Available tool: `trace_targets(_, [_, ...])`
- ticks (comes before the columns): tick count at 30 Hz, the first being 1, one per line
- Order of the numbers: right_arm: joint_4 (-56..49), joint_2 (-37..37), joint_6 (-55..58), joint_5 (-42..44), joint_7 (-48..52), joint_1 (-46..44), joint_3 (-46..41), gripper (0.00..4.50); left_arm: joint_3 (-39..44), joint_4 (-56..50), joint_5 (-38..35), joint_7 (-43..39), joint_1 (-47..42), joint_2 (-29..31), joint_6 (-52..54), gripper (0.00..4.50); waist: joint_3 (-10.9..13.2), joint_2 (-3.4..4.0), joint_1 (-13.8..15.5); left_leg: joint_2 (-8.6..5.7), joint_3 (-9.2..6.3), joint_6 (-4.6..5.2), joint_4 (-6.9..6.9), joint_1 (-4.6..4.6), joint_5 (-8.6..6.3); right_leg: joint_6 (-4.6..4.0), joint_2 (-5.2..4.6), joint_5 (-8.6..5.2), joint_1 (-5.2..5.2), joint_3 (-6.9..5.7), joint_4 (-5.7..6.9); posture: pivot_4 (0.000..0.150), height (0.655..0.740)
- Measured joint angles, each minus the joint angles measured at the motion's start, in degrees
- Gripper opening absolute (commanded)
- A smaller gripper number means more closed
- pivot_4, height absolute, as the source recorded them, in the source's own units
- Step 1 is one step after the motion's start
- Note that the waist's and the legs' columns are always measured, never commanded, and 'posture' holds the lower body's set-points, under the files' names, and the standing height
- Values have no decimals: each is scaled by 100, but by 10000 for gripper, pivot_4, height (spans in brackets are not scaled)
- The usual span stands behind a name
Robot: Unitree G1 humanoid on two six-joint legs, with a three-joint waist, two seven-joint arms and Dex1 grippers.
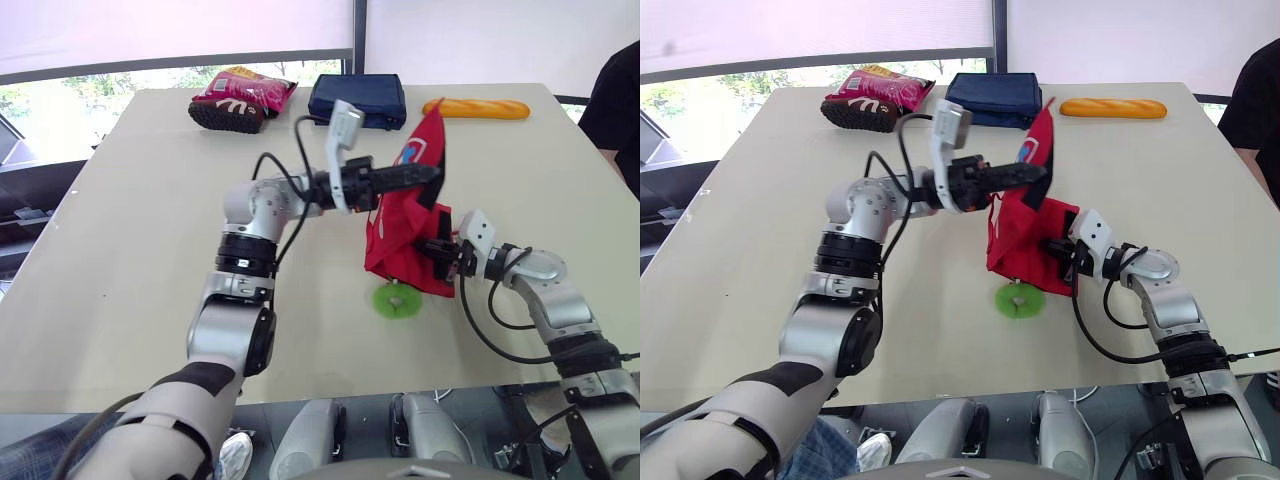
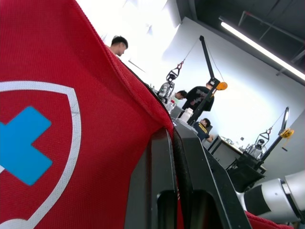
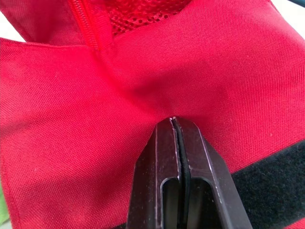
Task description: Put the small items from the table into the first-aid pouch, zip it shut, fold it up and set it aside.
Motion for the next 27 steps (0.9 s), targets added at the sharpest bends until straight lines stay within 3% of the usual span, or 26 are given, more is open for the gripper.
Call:
trace_targets(9, [-228,21,39,-46,-205,181,-18,348,-566,407,800,312,156,-154,-580,0,-3,6,7,-1,1,-1,-3,3,0,-1,-1,0,0,3,1,1500,7395])
trace_targets(18, [-584,171,220,215,-427,532,-263,348,-552,586,820,311,207,-199,-660,0,-3,6,46,-2,0,-1,-3,1,0,-1,-3,0,0,3,0,1500,7395])
trace_targets(27, [-1884,-48,871,885,-521,1177,-792,348,-549,696,839,316,238,-335,-728,0,1,13,134,-1,0,0,-6,-5,0,-1,-1,0,-6,2,0,1500,7395])
